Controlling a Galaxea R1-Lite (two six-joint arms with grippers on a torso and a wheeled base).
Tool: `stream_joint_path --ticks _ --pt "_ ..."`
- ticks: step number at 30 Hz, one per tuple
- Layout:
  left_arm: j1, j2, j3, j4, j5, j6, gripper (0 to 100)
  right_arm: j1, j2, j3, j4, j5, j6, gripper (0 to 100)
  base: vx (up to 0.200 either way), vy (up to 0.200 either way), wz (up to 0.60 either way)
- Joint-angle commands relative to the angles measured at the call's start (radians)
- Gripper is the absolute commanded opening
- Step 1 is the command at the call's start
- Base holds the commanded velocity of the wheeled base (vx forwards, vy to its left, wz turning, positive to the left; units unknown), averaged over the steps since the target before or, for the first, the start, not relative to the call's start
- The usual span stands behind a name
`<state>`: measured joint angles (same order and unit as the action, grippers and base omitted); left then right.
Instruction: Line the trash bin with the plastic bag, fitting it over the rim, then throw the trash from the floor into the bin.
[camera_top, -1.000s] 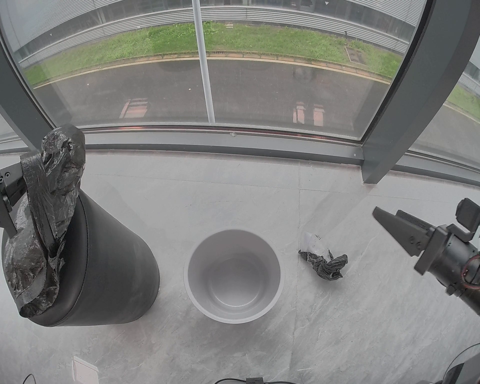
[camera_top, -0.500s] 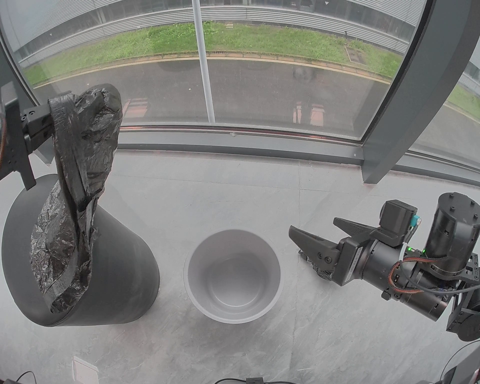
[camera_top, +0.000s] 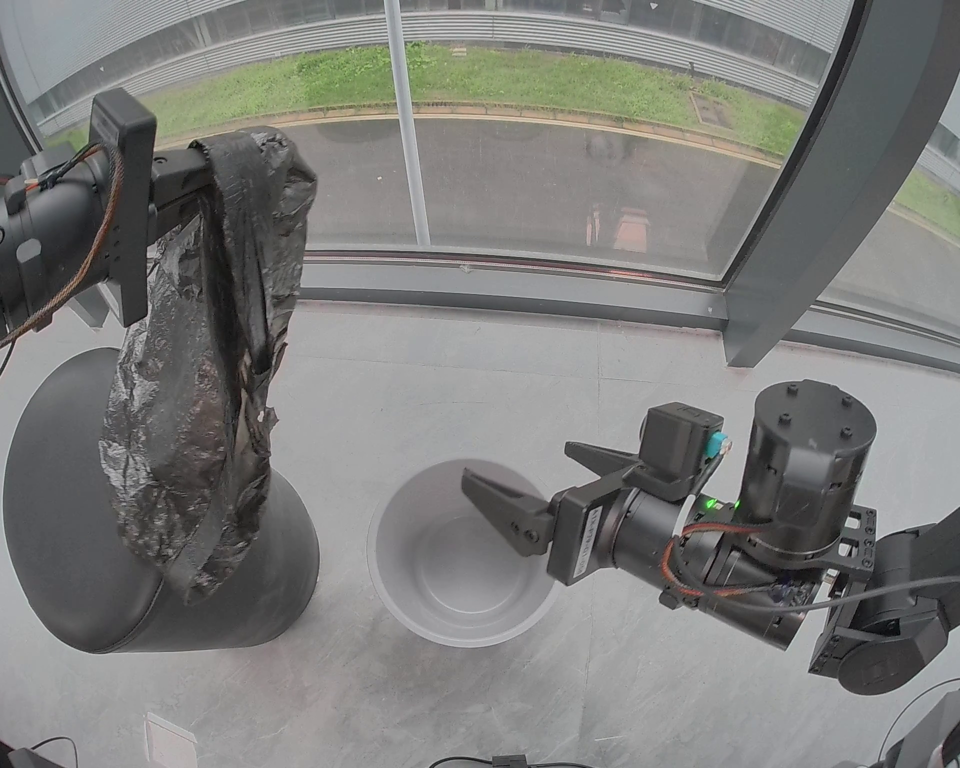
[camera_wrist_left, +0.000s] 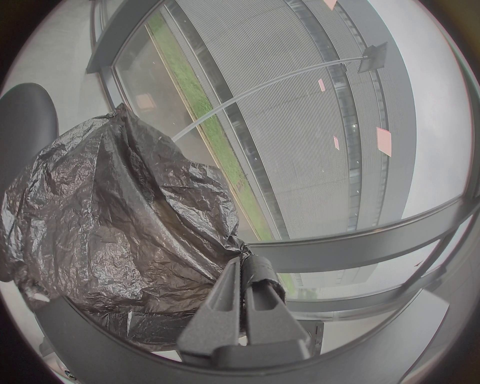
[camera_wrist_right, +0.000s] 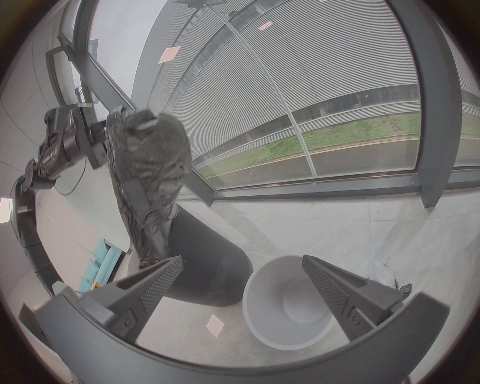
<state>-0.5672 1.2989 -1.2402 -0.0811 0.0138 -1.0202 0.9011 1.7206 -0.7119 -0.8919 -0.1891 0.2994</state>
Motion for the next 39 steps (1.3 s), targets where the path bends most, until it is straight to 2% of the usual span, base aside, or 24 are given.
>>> stream_joint_path --ticks 1,10,19,31,35,39 --pt "-0.089 0.016 -0.031 0.004 0.026 0.003 0 0.050 0.059 -0.012 -0.005 0.004 0.003 100 0.000 0.000 0.00" --pt "-0.128 0.039 -0.058 0.007 0.040 0.003 0 0.128 0.103 -0.003 -0.007 0.000 0.006 100 0.000 0.000 0.00" --pt "-0.149 0.039 -0.081 0.038 0.038 0.003 0 0.124 0.145 0.012 -0.085 -0.012 -0.005 100 0.000 0.000 0.00" --pt "-0.161 0.020 -0.087 0.038 0.038 0.003 0 0.111 0.163 0.009 -0.087 -0.021 -0.009 100 0.000 0.000 0.00" --pt "-0.161 0.013 -0.087 0.038 0.037 0.003 0 0.091 0.220 -0.029 -0.090 -0.069 -0.009 100 0.000 0.000 0.00" --pt "-0.163 0.000 -0.088 0.040 0.035 0.003 0 0.082 0.309 -0.116 -0.104 -0.171 0.001 100 0.000 0.000 0.00"
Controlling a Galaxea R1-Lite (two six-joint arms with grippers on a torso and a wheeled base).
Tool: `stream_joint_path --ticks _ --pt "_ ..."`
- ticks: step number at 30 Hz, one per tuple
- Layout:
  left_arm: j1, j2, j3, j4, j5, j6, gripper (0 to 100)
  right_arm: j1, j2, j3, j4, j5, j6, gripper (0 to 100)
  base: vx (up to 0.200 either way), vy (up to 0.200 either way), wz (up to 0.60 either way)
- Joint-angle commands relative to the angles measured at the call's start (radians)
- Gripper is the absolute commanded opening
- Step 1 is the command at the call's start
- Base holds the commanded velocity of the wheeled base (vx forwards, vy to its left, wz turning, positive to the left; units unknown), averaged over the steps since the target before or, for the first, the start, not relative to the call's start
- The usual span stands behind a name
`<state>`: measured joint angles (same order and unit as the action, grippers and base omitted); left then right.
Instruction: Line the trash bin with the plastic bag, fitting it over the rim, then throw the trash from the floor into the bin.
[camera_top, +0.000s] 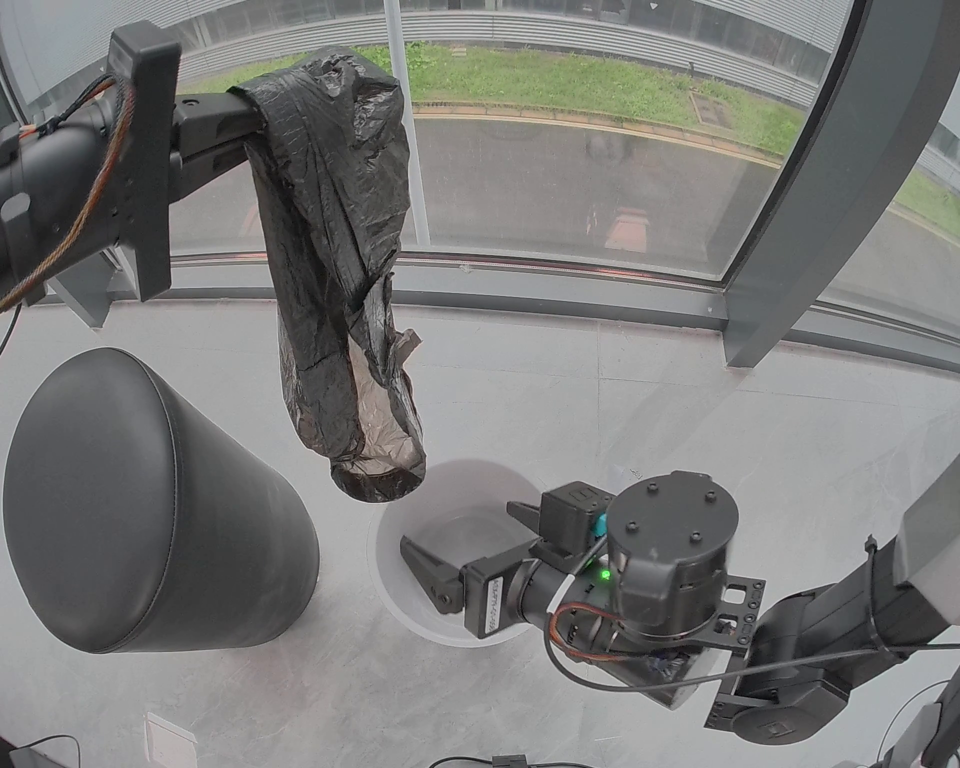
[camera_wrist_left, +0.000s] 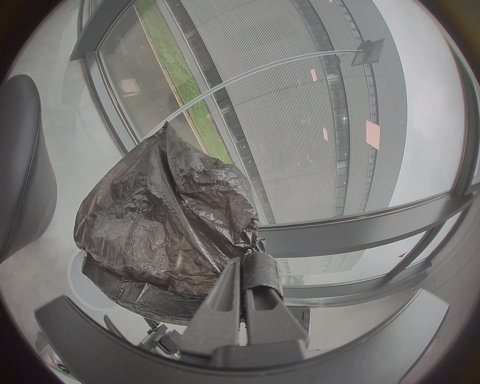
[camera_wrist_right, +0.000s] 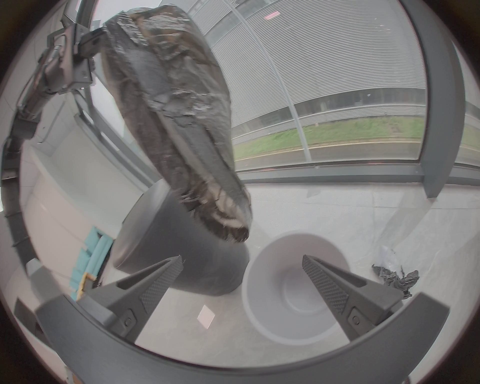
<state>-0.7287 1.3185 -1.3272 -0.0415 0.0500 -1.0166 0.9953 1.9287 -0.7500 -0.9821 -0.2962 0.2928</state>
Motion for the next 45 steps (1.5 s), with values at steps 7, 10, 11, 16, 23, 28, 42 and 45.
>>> stream_joint_path --ticks 7,10,11,16,23,28,42,45 --pt "-0.001 -0.041 0.006 0.011 -0.002 -0.005 0 -0.014 0.184 -0.173 -0.052 -0.123 -0.006 100 0.000 0.000 0.00" --pt "-0.001 -0.051 0.010 0.018 -0.002 -0.007 0 -0.023 0.208 -0.200 -0.059 -0.126 -0.044 100 0.000 0.000 0.00" --pt "-0.001 -0.053 0.013 0.018 -0.002 -0.008 0 -0.029 0.219 -0.210 -0.061 -0.129 -0.061 100 0.000 0.000 0.00" --pt "-0.001 -0.061 0.014 0.018 -0.010 -0.011 0 -0.041 0.257 -0.267 -0.059 -0.130 -0.086 100 0.000 0.000 0.00" --pt "-0.001 -0.067 0.013 0.020 -0.022 -0.022 0 -0.057 0.282 -0.295 -0.061 -0.130 -0.103 0 0.000 0.000 0.00" --pt "0.000 -0.068 0.014 0.020 -0.022 -0.023 0 -0.057 0.276 -0.292 -0.063 -0.130 -0.103 0 0.000 0.000 0.00" --pt "0.006 -0.093 0.072 0.017 -0.022 -0.022 0 -0.032 0.164 -0.155 -0.024 -0.103 -0.135 0 0.000 0.000 0.00" --pt "0.023 -0.110 0.140 0.000 -0.024 -0.014 0 -0.040 0.090 -0.061 0.040 -0.012 -0.205 0 0.000 0.000 0.00"
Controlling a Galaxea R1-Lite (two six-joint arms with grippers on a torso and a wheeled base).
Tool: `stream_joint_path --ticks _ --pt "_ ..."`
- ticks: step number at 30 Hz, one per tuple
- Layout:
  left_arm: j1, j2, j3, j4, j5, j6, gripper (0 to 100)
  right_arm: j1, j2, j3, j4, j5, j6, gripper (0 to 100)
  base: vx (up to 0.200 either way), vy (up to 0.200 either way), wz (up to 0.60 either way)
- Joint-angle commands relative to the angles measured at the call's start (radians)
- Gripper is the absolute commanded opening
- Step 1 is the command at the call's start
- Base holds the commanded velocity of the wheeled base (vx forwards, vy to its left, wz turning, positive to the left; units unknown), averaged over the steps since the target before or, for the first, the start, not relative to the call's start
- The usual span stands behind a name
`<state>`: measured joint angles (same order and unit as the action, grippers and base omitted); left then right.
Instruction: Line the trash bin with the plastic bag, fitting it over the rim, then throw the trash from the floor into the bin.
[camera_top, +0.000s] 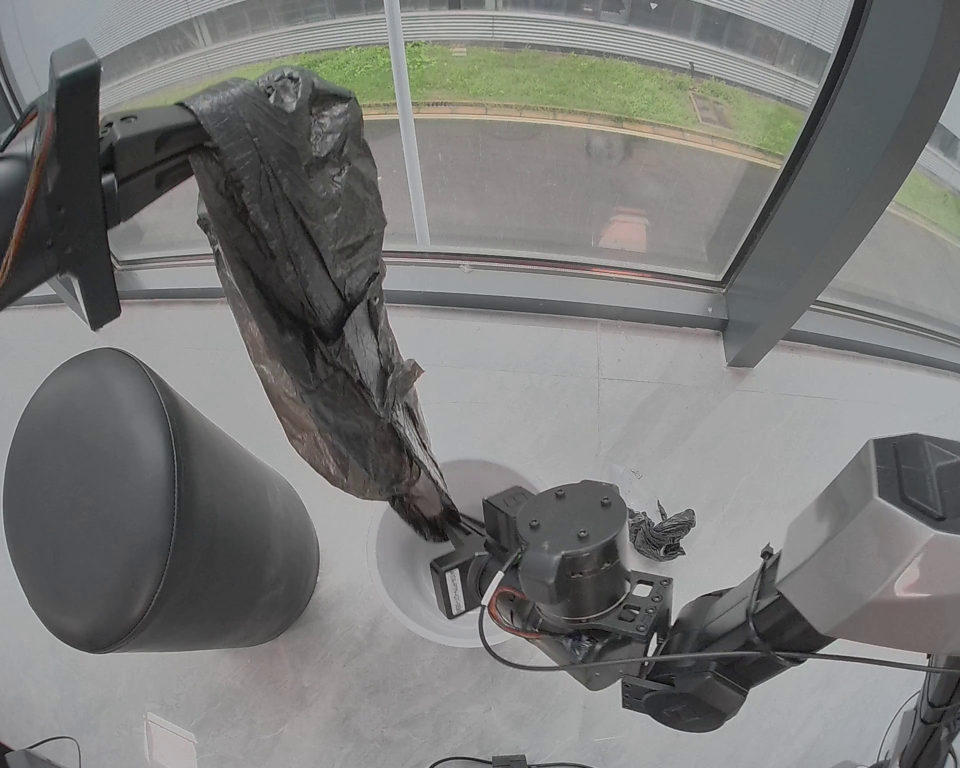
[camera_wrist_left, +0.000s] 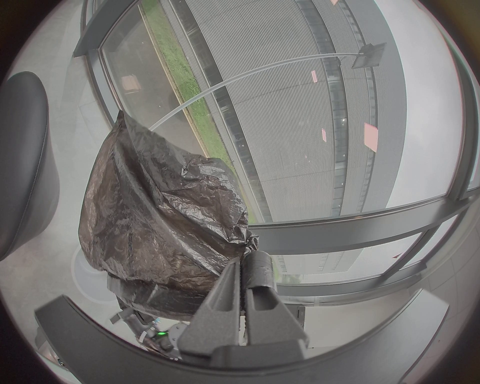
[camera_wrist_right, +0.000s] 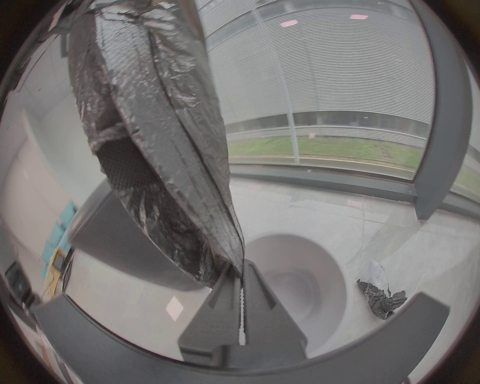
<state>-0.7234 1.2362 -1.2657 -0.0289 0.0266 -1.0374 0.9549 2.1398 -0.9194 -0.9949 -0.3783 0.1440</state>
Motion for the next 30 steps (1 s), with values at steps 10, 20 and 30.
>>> stream_joint_path --ticks 10,20,30 --pt "0.291 -0.107 0.414 -0.155 -0.326 0.005 0 -0.160 -0.452 0.165 0.564 0.552 -0.096 0 0.000 0.000 0.00" --pt "0.453 -0.089 0.612 -0.367 -0.620 -0.010 0 -0.257 -0.515 0.047 0.884 0.845 -0.069 0 0.000 0.000 0.00" --pt "0.458 0.009 0.678 -0.522 -0.744 -0.064 0 -0.260 -0.526 -0.102 1.162 0.927 -0.027 0 0.000 0.000 0.00"
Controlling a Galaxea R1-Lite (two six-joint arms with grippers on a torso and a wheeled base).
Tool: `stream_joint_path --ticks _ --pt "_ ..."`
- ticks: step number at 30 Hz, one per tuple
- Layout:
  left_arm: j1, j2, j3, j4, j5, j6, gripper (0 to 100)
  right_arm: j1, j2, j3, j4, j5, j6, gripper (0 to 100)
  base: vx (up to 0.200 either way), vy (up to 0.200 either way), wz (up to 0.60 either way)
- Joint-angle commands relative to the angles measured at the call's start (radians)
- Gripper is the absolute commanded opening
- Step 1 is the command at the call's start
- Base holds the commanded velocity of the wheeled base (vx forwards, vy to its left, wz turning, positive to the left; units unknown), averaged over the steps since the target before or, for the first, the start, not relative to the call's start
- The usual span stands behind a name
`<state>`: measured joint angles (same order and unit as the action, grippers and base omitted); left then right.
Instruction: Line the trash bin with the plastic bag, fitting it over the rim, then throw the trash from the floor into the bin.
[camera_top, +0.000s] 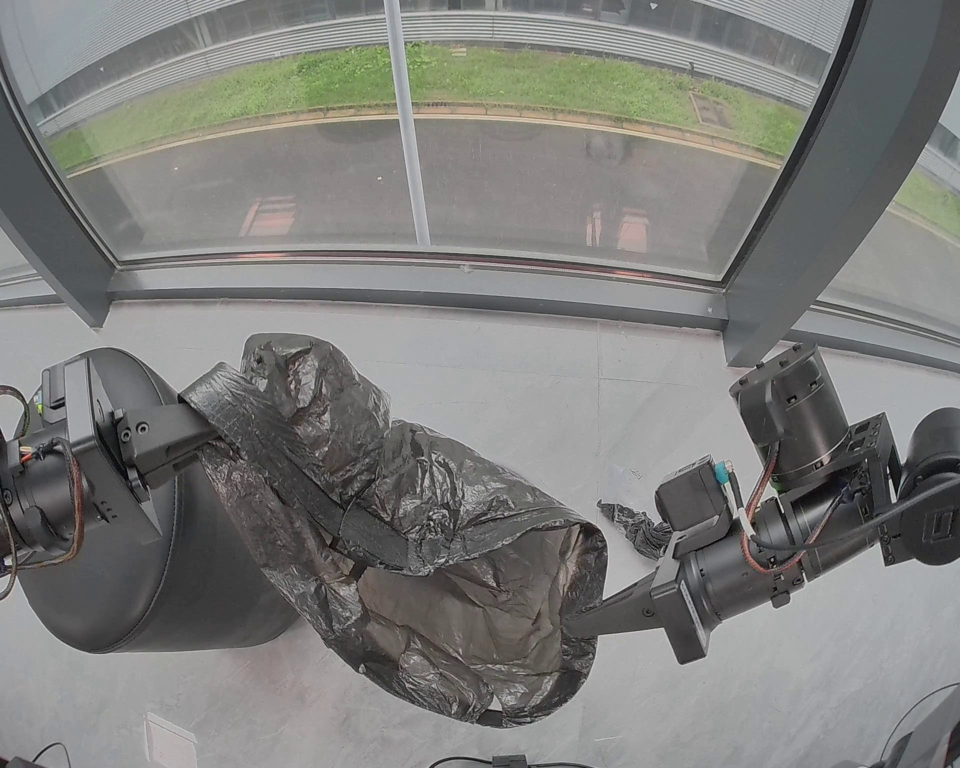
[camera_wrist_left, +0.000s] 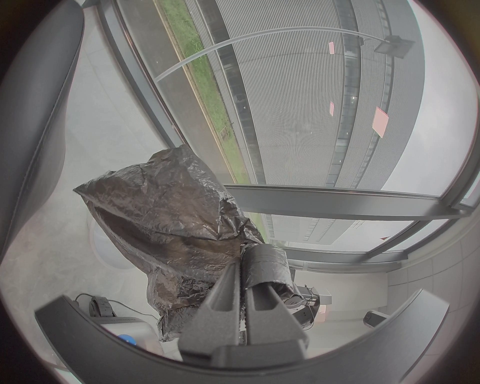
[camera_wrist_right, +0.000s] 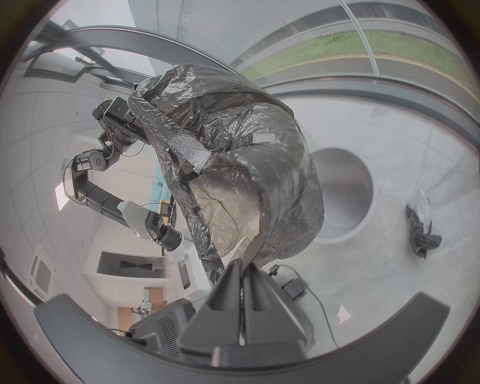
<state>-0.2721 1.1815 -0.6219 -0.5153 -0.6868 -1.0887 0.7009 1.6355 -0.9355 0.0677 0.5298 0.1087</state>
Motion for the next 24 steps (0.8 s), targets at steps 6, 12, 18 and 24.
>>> stream_joint_path --ticks 6,12,18,24 --pt "-0.004 0.090 0.076 -0.140 -0.053 -0.017 0 -0.017 -0.037 -0.178 0.285 0.072 0.012 0 0.000 0.000 0.00" --pt "-0.030 0.089 0.068 -0.265 -0.060 -0.086 0 -0.011 -0.051 -0.233 0.393 0.105 0.014 0 0.000 0.000 0.00" --pt "-0.059 0.099 0.094 -0.319 -0.119 -0.100 0 0.003 -0.057 -0.281 0.575 0.114 -0.011 0 0.000 0.000 0.00" --pt "-0.075 0.162 0.087 -0.325 -0.120 -0.100 0 0.003 -0.082 -0.286 0.724 0.114 -0.057 0 0.000 0.000 0.00"
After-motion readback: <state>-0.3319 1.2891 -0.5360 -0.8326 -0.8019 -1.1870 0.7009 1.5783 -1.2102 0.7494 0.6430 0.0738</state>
